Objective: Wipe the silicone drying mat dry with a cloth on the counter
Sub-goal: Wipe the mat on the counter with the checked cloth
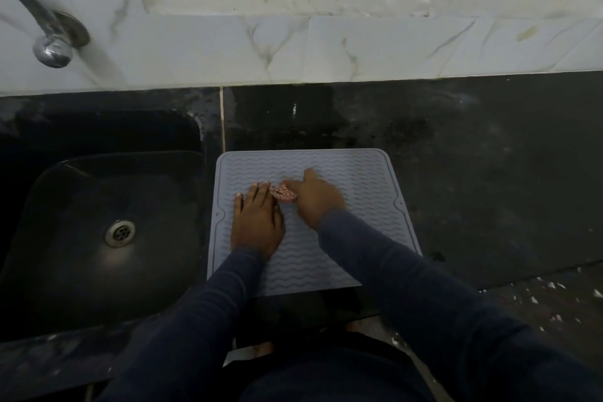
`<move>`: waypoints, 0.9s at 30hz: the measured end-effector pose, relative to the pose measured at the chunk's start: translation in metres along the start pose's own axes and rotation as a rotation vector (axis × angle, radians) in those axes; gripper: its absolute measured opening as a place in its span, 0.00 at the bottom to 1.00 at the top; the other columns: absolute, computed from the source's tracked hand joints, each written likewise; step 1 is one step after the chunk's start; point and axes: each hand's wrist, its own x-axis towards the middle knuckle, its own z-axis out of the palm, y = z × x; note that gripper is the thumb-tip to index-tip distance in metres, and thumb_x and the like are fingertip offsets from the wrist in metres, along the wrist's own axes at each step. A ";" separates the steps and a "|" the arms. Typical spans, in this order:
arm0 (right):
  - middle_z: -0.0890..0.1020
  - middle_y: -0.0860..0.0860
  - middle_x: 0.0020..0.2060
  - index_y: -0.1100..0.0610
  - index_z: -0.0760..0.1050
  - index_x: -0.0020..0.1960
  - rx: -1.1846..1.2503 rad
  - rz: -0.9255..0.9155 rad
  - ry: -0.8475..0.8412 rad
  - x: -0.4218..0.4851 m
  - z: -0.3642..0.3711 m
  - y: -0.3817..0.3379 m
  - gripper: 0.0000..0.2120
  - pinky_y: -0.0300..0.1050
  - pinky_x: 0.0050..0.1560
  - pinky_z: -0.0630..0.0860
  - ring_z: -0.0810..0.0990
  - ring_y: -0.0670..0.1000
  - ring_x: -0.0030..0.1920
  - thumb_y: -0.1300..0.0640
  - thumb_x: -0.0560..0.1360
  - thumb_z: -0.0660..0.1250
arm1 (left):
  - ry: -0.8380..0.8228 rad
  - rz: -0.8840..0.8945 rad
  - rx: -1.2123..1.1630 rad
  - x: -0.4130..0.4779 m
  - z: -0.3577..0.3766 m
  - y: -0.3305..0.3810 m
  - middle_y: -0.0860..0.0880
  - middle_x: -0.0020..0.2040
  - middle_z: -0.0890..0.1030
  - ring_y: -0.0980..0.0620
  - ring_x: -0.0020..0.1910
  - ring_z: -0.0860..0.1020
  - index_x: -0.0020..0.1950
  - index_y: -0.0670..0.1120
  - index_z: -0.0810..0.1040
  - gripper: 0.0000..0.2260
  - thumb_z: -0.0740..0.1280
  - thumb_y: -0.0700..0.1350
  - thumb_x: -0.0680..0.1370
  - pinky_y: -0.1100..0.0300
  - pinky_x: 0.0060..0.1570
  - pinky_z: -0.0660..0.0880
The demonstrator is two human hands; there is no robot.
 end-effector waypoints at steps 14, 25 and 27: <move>0.74 0.55 0.62 0.48 0.73 0.63 0.154 0.045 0.098 0.022 -0.016 0.003 0.14 0.54 0.57 0.75 0.77 0.57 0.56 0.54 0.79 0.61 | 0.033 -0.068 -0.051 0.002 0.006 -0.002 0.42 0.77 0.61 0.47 0.76 0.56 0.76 0.41 0.59 0.26 0.53 0.51 0.81 0.51 0.76 0.46; 0.70 0.57 0.65 0.49 0.74 0.66 -0.270 0.291 -0.085 0.004 -0.040 0.112 0.24 0.53 0.56 0.71 0.76 0.61 0.59 0.36 0.79 0.53 | 0.037 -0.053 -0.045 0.001 0.005 -0.003 0.42 0.77 0.60 0.46 0.77 0.56 0.76 0.38 0.60 0.29 0.49 0.52 0.79 0.52 0.76 0.44; 0.71 0.58 0.65 0.55 0.73 0.67 -0.334 0.366 -0.116 0.006 -0.054 0.117 0.24 0.53 0.57 0.71 0.75 0.61 0.61 0.41 0.80 0.56 | 0.033 -0.053 -0.029 0.001 0.006 -0.003 0.41 0.77 0.60 0.46 0.77 0.56 0.76 0.38 0.59 0.29 0.48 0.52 0.79 0.52 0.76 0.44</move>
